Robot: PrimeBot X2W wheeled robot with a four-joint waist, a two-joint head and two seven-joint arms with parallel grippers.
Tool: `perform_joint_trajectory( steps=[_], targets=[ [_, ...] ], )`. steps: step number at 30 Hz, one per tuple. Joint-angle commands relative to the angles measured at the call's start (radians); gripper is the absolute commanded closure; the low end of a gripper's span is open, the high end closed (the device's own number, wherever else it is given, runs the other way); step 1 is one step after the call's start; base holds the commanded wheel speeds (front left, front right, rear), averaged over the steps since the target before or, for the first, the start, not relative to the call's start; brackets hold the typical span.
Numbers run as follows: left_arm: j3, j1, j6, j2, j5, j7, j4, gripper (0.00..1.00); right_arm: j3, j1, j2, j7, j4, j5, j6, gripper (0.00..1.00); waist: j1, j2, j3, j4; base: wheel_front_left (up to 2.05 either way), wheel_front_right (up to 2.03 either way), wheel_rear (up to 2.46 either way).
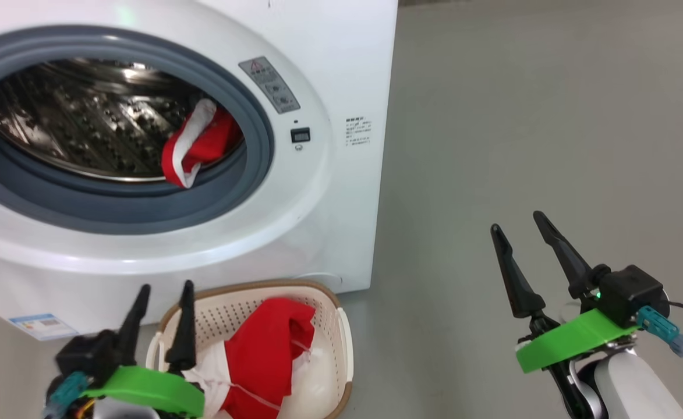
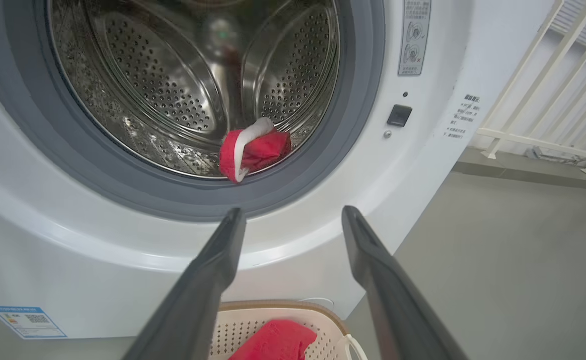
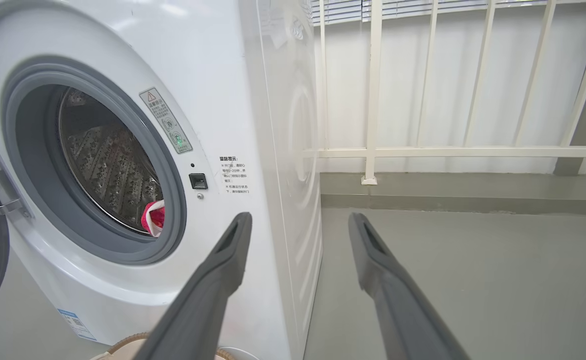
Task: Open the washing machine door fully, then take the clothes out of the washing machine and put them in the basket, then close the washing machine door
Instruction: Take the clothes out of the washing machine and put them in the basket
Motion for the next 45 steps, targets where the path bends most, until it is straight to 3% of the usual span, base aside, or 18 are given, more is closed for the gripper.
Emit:
perform_joint_trajectory(
  steps=[1, 11, 18, 45],
  targets=[
    [0.049, 0.019, 0.000, 0.017, -0.004, -0.012, -0.073, 0.00, 0.001, 0.013, 0.004, -0.006, -0.033, -0.011, 0.007, 0.00, 0.0000, 0.0000, -0.029, -0.004, 0.00, 0.00, 0.00],
    [0.095, 0.145, 0.000, 0.026, 0.055, -0.012, -0.212, 0.00, -0.051, 0.086, 0.004, -0.006, -0.044, -0.022, 0.007, 0.00, 0.0000, 0.0000, -0.086, -0.006, 0.00, 0.00, 0.00],
    [0.121, 0.235, 0.029, 0.015, 0.105, -0.012, -0.312, 0.00, -0.077, 0.141, 0.001, -0.006, -0.066, -0.029, 0.007, 0.00, 0.0000, 0.0000, -0.109, -0.007, 0.00, 0.00, 0.00],
    [0.137, 0.304, 0.036, 0.005, 0.128, -0.012, -0.332, 0.00, -0.055, 0.159, -0.003, -0.006, -0.072, -0.036, 0.007, 0.00, 0.0000, 0.0000, -0.123, -0.010, 0.00, 0.00, 0.00]
  ],
)
